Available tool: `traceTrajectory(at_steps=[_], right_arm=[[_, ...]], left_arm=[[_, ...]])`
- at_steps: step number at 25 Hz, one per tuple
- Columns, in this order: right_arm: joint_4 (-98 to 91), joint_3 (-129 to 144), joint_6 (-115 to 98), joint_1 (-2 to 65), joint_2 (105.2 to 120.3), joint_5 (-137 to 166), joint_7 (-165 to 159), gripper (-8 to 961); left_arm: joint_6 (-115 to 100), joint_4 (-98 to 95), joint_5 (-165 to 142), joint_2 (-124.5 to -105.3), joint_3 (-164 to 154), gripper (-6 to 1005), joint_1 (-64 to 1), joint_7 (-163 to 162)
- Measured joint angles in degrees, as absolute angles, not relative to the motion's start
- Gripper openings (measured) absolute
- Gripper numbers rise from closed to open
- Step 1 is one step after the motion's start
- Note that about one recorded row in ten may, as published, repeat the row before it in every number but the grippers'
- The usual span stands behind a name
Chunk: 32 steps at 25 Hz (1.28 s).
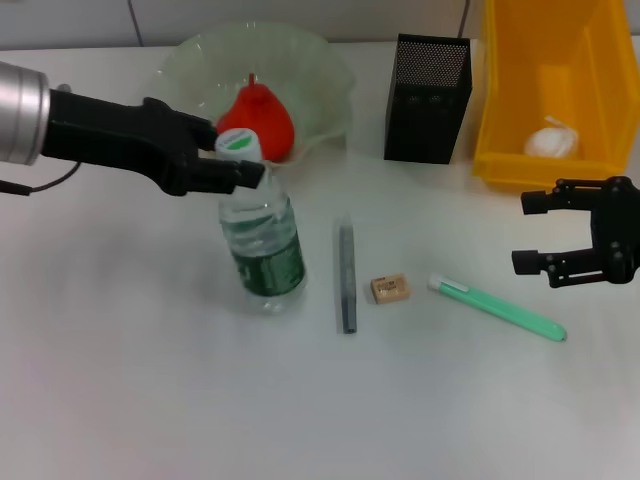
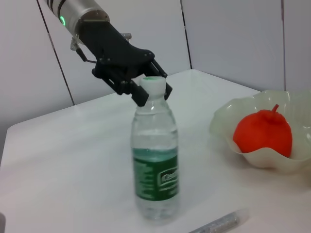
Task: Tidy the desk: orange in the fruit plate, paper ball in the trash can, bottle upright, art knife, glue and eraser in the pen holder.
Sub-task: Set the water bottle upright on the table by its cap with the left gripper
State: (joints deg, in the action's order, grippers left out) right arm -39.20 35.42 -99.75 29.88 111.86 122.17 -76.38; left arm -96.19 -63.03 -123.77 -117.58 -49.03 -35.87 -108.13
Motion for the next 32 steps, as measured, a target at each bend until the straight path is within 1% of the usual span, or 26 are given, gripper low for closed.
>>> traceTrajectory(at_steps=[5, 11, 21, 32], right_arm=[[-39.2, 35.05, -100.14, 29.9, 111.93, 122.17, -76.38, 837], [-39.2, 34.97, -100.2, 30.0, 112.02, 122.17, -76.38, 837], [-39.2, 34.98, -100.2, 30.15, 112.14, 122.16, -76.38, 837], [-39.2, 34.55, -100.19, 30.29, 112.15, 122.16, -76.38, 836]], left_arm=[[-95.19, -63.58, -121.83, -117.32, -47.37, 445, -34.06, -106.27], [-92.55, -63.56, -120.65, -118.14, -41.94, 445, -32.23, -100.71], [-85.73, -62.8, -117.87, -118.27, -42.19, 445, -29.59, -97.49], [-82.02, -62.08, -117.9, -118.21, -42.54, 445, -28.9, -96.48]])
